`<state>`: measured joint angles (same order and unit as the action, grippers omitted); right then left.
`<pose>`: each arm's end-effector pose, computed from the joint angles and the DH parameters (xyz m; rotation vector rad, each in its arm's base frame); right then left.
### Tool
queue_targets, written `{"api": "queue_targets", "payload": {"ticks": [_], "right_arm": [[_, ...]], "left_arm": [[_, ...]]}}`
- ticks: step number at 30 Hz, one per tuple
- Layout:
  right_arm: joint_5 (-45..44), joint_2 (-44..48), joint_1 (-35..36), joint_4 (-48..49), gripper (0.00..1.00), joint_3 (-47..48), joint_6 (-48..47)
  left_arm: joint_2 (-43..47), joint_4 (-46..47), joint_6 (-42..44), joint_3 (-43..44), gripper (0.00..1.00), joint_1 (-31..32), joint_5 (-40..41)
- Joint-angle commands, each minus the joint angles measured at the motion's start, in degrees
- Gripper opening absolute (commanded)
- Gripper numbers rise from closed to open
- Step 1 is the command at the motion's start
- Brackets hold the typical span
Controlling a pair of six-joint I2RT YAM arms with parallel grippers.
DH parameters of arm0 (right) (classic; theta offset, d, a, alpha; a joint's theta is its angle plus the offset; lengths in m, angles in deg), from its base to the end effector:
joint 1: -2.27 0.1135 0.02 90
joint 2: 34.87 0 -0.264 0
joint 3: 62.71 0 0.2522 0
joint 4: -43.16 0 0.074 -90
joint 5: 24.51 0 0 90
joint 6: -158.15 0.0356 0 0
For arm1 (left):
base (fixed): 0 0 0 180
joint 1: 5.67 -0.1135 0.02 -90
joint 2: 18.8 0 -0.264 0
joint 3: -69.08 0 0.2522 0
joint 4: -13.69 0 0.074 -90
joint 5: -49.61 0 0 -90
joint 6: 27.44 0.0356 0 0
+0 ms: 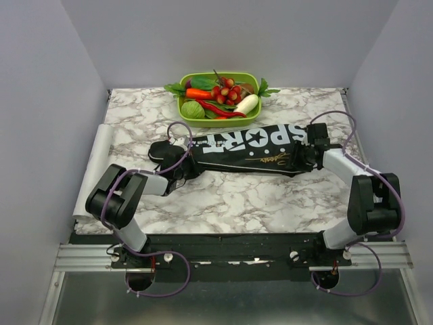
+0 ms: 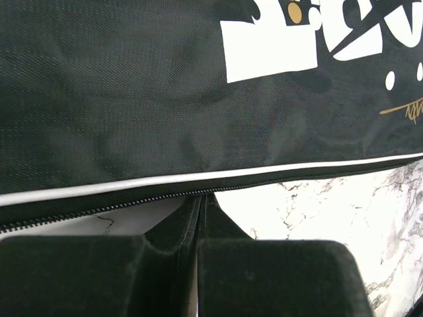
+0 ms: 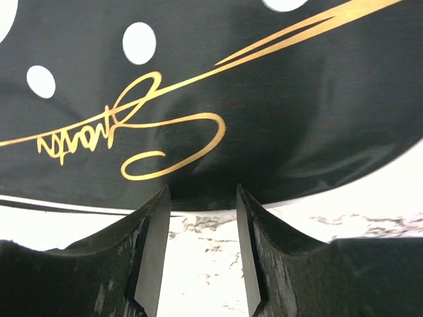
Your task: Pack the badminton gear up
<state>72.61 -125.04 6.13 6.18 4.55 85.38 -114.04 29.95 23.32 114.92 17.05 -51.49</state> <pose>0.3069 0.0251 0.1847 0.2627 2.6197 0.2906 0.2736 -0.1220 0.1254 -0.2065 2.2474 -0.8158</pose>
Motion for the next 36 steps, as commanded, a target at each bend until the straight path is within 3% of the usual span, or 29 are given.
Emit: {"api": "queue_targets", "payload": {"ticks": [1, 20, 27, 36], "right_arm": [[1.59, 4.38, 2.91, 4.15, 0.52, -5.94, 4.74], [-3.07, 21.35, 9.32, -3.67, 0.52, -12.18, 13.88], [-5.18, 15.91, 9.33, -1.66, 0.44, -14.39, 14.93], [-6.59, 6.34, 9.41, 1.34, 0.49, -10.44, 16.08]], "left_arm": [[0.58, -5.76, 1.89, -1.93, 0.05, -0.22, 0.37], [0.06, -4.0, 1.45, -2.11, 0.05, -0.22, -1.74], [-0.47, -3.39, 1.19, -2.1, 0.05, -0.22, -2.44], [-0.82, -3.57, 1.54, -1.93, 0.05, -0.22, -2.62]]}}
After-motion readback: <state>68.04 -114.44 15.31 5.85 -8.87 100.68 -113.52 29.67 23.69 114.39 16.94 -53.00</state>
